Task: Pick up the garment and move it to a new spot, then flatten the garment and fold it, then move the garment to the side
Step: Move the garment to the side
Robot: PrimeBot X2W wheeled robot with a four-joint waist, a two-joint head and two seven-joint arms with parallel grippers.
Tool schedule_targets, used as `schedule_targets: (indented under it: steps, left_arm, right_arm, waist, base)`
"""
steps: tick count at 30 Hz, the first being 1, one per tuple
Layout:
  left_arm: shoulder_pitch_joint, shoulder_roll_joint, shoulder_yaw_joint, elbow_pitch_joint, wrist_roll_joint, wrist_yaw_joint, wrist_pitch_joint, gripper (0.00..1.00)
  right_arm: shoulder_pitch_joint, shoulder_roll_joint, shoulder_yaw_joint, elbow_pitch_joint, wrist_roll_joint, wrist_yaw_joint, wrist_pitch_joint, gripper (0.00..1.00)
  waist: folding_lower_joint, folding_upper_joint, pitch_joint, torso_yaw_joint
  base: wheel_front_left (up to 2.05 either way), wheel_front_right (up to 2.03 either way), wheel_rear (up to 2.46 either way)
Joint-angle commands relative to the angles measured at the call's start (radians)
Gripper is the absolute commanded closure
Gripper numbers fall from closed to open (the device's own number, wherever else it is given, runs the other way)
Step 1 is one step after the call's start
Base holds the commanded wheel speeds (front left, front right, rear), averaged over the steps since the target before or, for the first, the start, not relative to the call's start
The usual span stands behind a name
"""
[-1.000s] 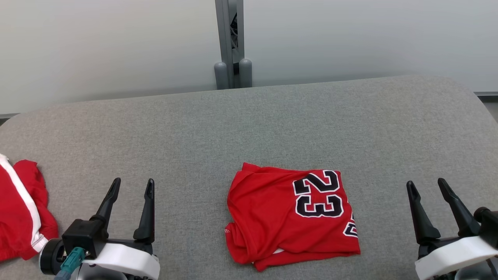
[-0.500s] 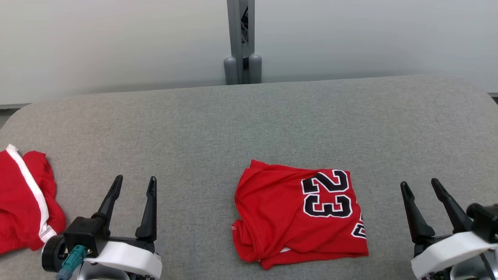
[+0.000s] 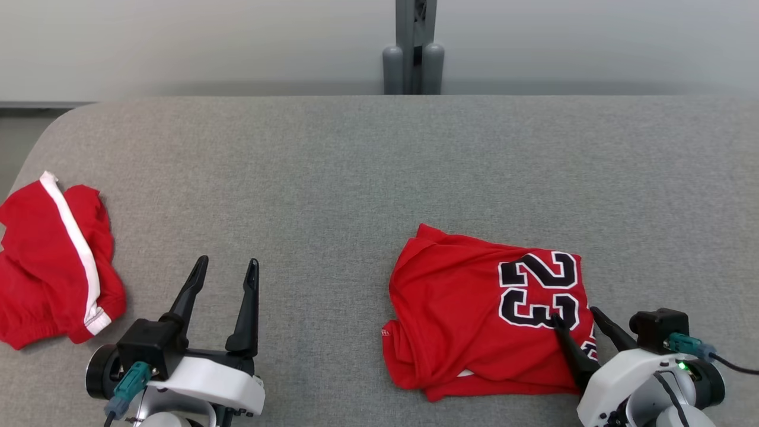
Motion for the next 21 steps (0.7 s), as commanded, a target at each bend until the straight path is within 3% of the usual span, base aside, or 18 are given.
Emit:
schedule_targets:
  steps: [1,2,3,4,5,9,15,21]
  left_arm:
    - [-0.022,-0.002,0.0,0.009,0.001,-0.006,-0.007,0.0]
    - [-0.025,-0.004,-0.001,0.011,0.001,-0.006,-0.01,0.0]
    - [-0.027,-0.007,-0.001,0.016,0.001,-0.008,-0.011,0.0]
    - [-0.029,-0.009,-0.002,0.021,0.001,-0.009,-0.012,0.0]
    - [-0.033,-0.011,-0.002,0.022,0.002,-0.009,-0.014,0.0]
    - [-0.035,-0.013,0.007,0.032,0.001,-0.005,-0.023,0.0]
    - [-0.035,-0.007,0.013,0.026,0.003,-0.005,-0.029,0.0]
    - [-0.042,0.0,0.017,0.012,0.008,-0.003,-0.029,0.0]
  right_arm:
    - [-0.029,-0.004,0.003,0.038,0.006,0.0,-0.017,0.0]
    - [-0.042,-0.002,0.005,0.068,0.014,0.0,-0.022,0.0]
    - [-0.054,0.003,0.009,0.096,0.026,0.0,-0.03,0.47]
    - [-0.064,0.002,0.016,0.117,0.033,0.0,-0.036,0.8]
    - [-0.073,0.001,0.025,0.139,0.044,0.0,-0.037,1.0]
    - [-0.097,-0.034,0.034,0.176,0.071,-0.001,-0.077,1.0]
    - [-0.105,-0.087,0.031,0.11,0.039,-0.001,-0.114,1.0]
    - [-0.1,-0.165,0.043,-0.06,-0.049,0.0,-0.085,1.0]
  waist:
    - [0.0,0.0,0.016,0.015]
    - [0.0,0.0,0.02,0.018]
    - [0.0,0.0,0.022,0.02]
    - [0.0,0.0,0.022,0.023]
    - [0.0,0.0,0.024,0.024]
    - [0.0,0.0,0.03,0.008]
    - [0.0,0.0,0.035,-0.045]
    - [0.0,0.0,0.052,-0.145]
  base:
    - [0.0,0.0,0.0]
    - [0.0,0.0,0.0]
    - [0.0,0.0,0.0]
    - [0.0,0.0,0.0]
    - [0.0,0.0,0.0]
    - [0.0,0.0,0.0]
    - [0.0,0.0,0.0]
    - [0.0,0.0,0.0]
